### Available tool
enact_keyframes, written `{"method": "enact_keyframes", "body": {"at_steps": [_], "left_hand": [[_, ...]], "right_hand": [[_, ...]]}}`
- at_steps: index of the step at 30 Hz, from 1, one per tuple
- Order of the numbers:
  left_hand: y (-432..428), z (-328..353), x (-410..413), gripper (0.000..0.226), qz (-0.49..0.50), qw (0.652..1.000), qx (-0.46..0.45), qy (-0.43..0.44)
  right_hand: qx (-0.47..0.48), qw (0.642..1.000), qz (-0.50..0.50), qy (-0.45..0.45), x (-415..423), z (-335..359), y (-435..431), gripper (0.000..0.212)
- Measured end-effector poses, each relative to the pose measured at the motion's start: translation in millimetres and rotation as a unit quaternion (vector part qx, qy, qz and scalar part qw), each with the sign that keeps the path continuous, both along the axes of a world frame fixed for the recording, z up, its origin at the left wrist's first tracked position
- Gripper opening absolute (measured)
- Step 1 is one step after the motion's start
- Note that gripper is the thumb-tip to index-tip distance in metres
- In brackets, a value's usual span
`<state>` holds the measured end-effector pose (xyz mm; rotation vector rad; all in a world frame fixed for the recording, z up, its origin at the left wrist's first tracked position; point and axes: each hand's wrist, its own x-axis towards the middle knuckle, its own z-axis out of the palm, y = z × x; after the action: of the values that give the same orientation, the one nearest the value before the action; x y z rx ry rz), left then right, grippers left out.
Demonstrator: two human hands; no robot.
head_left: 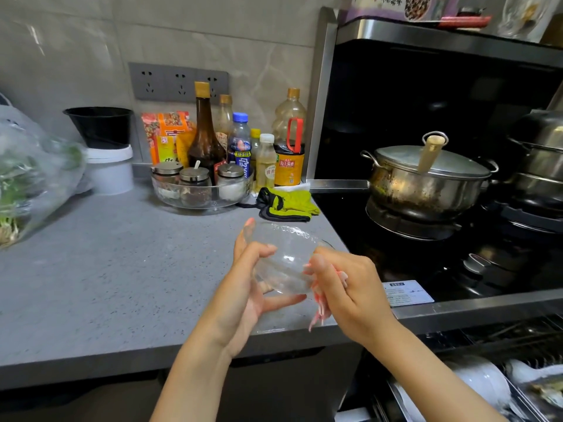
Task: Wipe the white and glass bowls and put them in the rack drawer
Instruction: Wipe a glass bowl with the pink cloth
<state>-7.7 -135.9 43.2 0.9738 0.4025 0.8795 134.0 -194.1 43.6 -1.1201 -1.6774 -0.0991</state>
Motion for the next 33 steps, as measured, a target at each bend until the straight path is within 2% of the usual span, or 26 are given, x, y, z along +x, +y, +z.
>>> {"method": "enact_keyframes", "body": {"at_steps": [2, 4, 5, 7, 8, 10, 14, 17, 20, 23, 27, 30, 33], "left_hand": [[1.4, -4.8, -0.2, 0.071, 0.017, 1.0, 0.004, -0.012], [0.8, -9.9, 1.6, 0.064, 0.038, 0.999, 0.023, -0.013], [-1.4, -11.1, 3.6, 0.059, 0.044, 0.998, 0.04, -0.012], [-6.4, -11.0, 8.0, 0.047, 0.048, 0.996, 0.069, 0.003], [-8.4, -11.8, 9.8, 0.043, 0.056, 0.995, 0.079, 0.017], [-9.8, -15.1, 12.0, 0.04, 0.079, 0.991, 0.099, 0.041], [-8.0, -11.6, 7.2, 0.037, 0.115, 0.987, 0.103, 0.043], [-6.2, -10.6, 3.3, 0.04, 0.135, 0.985, 0.101, 0.024], [-8.3, -12.4, 5.4, 0.042, 0.157, 0.984, 0.079, 0.0], [-12.0, -14.1, 10.0, 0.036, 0.179, 0.981, 0.078, 0.003], [-12.1, -13.4, 8.4, 0.031, 0.192, 0.976, 0.103, 0.008], [-8.2, -10.8, -3.1, 0.034, 0.19, 0.975, 0.112, 0.003], [-6.5, -12.0, -9.3, 0.039, 0.172, 0.98, 0.103, 0.014]], "right_hand": [[-0.092, 0.994, 0.028, 0.06, -2.5, 5.1, -3.2, 0.048], [-0.21, 0.975, 0.018, 0.073, -5.9, 15.3, -5.9, 0.053], [-0.253, 0.966, -0.001, 0.053, -7.6, 19.3, -5.8, 0.052], [-0.286, 0.953, -0.08, -0.053, -9.5, 23.2, -2.2, 0.046], [-0.288, 0.944, -0.116, -0.113, -10.3, 22.6, 1.1, 0.04], [-0.29, 0.935, -0.132, -0.159, -12.4, 23.2, 3.2, 0.028], [-0.266, 0.937, -0.071, -0.216, -5.0, 30.6, -6.2, 0.039], [-0.285, 0.913, -0.005, -0.292, 2.0, 26.2, -15.7, 0.052], [-0.223, 0.907, -0.042, -0.355, -5.8, 7.2, -22.9, 0.057], [-0.218, 0.923, -0.082, -0.305, -32.5, -13.8, -26.2, 0.057], [-0.126, 0.949, -0.124, -0.261, -50.9, -31.3, -18.9, 0.054], [-0.082, 0.924, -0.148, -0.343, -31.0, -39.1, -15.6, 0.042], [-0.061, 0.887, -0.173, -0.423, -13.9, -36.2, -15.8, 0.041]]}}
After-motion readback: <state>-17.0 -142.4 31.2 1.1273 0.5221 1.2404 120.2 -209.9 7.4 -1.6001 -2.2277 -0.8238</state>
